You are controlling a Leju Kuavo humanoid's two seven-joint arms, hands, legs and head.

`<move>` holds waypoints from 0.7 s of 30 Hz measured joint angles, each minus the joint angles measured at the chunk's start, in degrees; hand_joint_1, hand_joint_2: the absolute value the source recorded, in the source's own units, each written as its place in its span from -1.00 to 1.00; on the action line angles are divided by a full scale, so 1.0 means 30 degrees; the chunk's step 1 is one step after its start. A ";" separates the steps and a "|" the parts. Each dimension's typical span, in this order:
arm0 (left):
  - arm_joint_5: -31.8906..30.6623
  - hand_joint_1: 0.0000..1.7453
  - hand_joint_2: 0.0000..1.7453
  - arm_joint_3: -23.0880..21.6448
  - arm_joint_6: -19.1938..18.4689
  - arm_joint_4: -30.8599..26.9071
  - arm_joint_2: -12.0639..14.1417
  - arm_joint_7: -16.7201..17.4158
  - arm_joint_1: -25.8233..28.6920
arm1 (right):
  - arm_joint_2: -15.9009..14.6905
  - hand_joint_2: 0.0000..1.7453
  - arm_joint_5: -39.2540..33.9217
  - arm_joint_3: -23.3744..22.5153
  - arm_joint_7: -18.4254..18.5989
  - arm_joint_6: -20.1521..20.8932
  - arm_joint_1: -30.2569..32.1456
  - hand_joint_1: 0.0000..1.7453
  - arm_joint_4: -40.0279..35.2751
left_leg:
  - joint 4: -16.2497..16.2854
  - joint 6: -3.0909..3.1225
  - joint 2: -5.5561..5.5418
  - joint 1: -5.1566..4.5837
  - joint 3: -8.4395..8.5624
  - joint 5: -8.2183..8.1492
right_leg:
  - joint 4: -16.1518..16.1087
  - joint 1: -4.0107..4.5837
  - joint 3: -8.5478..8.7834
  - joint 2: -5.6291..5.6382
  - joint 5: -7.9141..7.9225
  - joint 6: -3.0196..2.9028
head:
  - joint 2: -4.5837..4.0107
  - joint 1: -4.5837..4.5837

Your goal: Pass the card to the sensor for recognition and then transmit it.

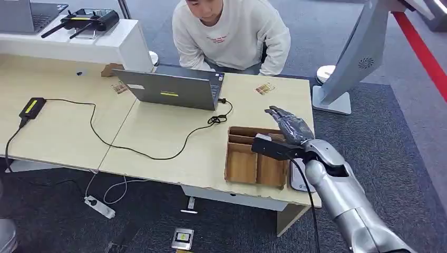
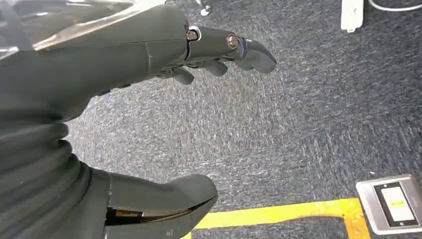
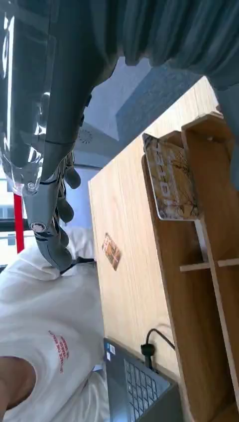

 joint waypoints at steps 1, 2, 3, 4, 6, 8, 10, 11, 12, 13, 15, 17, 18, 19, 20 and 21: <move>-0.0030 -1.00 1.00 -0.0001 0.0000 0.0000 0.0000 0.0007 -0.0016 | -0.0059 1.00 -0.0008 -0.0007 0.0015 0.0000 0.0002 -1.00 0.0007 | 0.0000 0.0000 0.0000 0.0000 -0.0001 0.0000 | 0.0000 0.0000 0.0000 0.0000 0.0000 0.0000 | 0.0000 0.0000; -0.0073 -1.00 1.00 0.0000 -0.0008 0.0000 0.0000 0.0058 -0.0039 | -0.0117 1.00 -0.0008 -0.0007 0.0029 0.0007 0.0005 -1.00 0.0007 | 0.0002 0.0000 0.0001 0.0000 0.0000 0.0000 | 0.0000 -0.0001 -0.0001 0.0000 0.0000 0.0000 | 0.0000 0.0000; -0.0081 -1.00 1.00 0.0000 -0.0015 0.0000 0.0000 0.0088 -0.0062 | -0.0168 1.00 -0.0015 -0.0007 0.0051 0.0007 0.0008 -1.00 0.0007 | 0.0002 0.0000 0.0001 0.0000 0.0000 0.0000 | 0.0000 0.0000 0.0000 0.0000 0.0000 0.0000 | 0.0000 0.0000; -0.0110 -1.00 1.00 -0.0001 -0.0044 0.0000 0.0000 0.0124 -0.0087 | -0.0212 1.00 -0.0030 -0.0015 0.0066 0.0007 0.0012 -1.00 0.0007 | 0.0002 0.0000 0.0001 0.0000 0.0000 0.0000 | 0.0000 0.0000 0.0000 0.0000 0.0000 0.0000 | 0.0000 0.0000; -0.0132 -1.00 1.00 0.0000 -0.0088 0.0000 0.0000 0.0175 -0.0123 | -0.0299 1.00 -0.0037 -0.0007 0.0095 0.0007 0.0026 -1.00 0.0007 | 0.0003 0.0000 0.0001 0.0000 0.0002 0.0000 | 0.0000 0.0000 0.0000 0.0000 0.0000 0.0000 | 0.0000 0.0000; -0.0132 -1.00 1.00 0.0000 -0.0117 0.0000 0.0000 0.0204 -0.0149 | -0.0372 1.00 -0.0095 -0.0015 0.0139 0.0007 0.0037 -1.00 0.0007 | 0.0002 0.0000 0.0004 0.0001 0.0002 0.0000 | 0.0000 0.0000 -0.0001 0.0001 0.0000 0.0000 | 0.0000 0.0000; -0.0132 -1.00 1.00 -0.0001 -0.0131 0.0000 0.0000 0.0189 -0.0179 | -0.0445 1.00 -0.0110 -0.0014 0.0175 0.0007 0.0049 -1.00 0.0007 | 0.0003 0.0000 0.0004 0.0001 0.0003 0.0000 | 0.0000 0.0001 0.0000 0.0002 0.0000 0.0000 | 0.0000 0.0007; -0.0124 -1.00 1.00 0.0000 -0.0131 0.0000 0.0000 0.0167 -0.0185 | -0.0467 1.00 -0.0117 -0.0014 0.0219 0.0015 0.0055 -1.00 0.0007 | 0.0002 0.0000 0.0004 0.0001 0.0002 0.0000 | 0.0000 0.0000 -0.0001 0.0002 0.0000 0.0000 | 0.0000 0.0000; -0.0124 -1.00 1.00 0.0000 -0.0146 0.0000 0.0000 0.0153 -0.0188 | -0.0481 1.00 -0.0117 -0.0015 0.0226 0.0022 0.0063 -1.00 0.0007 | 0.0002 0.0000 0.0005 0.0001 0.0002 0.0000 | 0.0000 0.0001 0.0000 0.0002 0.0000 0.0000 | 0.0000 0.0000; -0.0124 -1.00 1.00 0.0000 -0.0146 0.0000 0.0000 0.0131 -0.0193 | -0.0510 1.00 -0.0124 -0.0015 0.0233 0.0029 0.0074 -1.00 0.0007 | 0.0001 0.0000 0.0005 0.0001 0.0000 0.0000 | 0.0000 0.0001 0.0000 0.0002 0.0000 0.0000 | 0.0000 0.0000; -0.0117 -1.00 1.00 -0.0001 -0.0146 0.0000 0.0000 0.0109 -0.0194 | -0.0532 1.00 -0.0124 -0.0014 0.0262 0.0036 0.0095 -0.82 0.0007 | 0.0002 0.0000 0.0006 0.0001 0.0002 0.0000 | 0.0000 0.0001 -0.0001 0.0002 0.0001 0.0000 | 0.0000 0.0000; -0.0117 -1.00 1.00 -0.0001 -0.0146 0.0000 0.0000 0.0102 -0.0198 | -0.0554 1.00 -0.0139 -0.0022 0.0262 0.0087 0.0115 1.00 0.0007 | 0.0002 0.0000 0.0005 0.0001 -0.0001 0.0000 | 0.0000 0.0001 0.0000 0.0002 0.0000 0.0000 | 0.0000 0.0000; -0.0110 -1.00 1.00 0.0000 -0.0146 0.0000 0.0000 0.0087 -0.0199 | -0.0561 1.00 -0.0146 -0.0022 0.0262 0.0109 0.0119 1.00 0.0007 | 0.0002 0.0000 0.0005 0.0001 0.0000 0.0000 | 0.0000 0.0000 0.0000 0.0002 0.0001 0.0000 | 0.0000 0.0000; -0.0110 -1.00 1.00 -0.0001 -0.0139 0.0000 0.0000 0.0058 -0.0200 | -0.0569 1.00 -0.0161 -0.0022 0.0262 0.0153 0.0120 1.00 0.0007 | 0.0003 0.0000 0.0005 0.0001 0.0000 0.0000 | 0.0000 0.0000 0.0000 0.0002 0.0000 0.0000 | 0.0000 0.0000; -0.0110 -1.00 1.00 0.0000 -0.0138 0.0000 0.0000 0.0044 -0.0203 | -0.0576 1.00 -0.0205 -0.0029 0.0262 0.0204 0.0119 1.00 0.0007 | 0.0002 0.0000 0.0005 0.0001 0.0000 0.0000 | 0.0000 0.0000 0.0000 0.0002 0.0000 0.0000 | 0.0000 0.0000; -0.0110 -1.00 1.00 -0.0001 -0.0146 0.0000 0.0000 0.0036 -0.0211 | -0.0583 1.00 -0.0241 -0.0029 0.0262 0.0233 0.0120 1.00 0.0007 | 0.0002 0.0000 0.0005 0.0001 0.0000 0.0000 | 0.0000 0.0000 0.0000 0.0002 0.0000 0.0000 | 0.0000 0.0000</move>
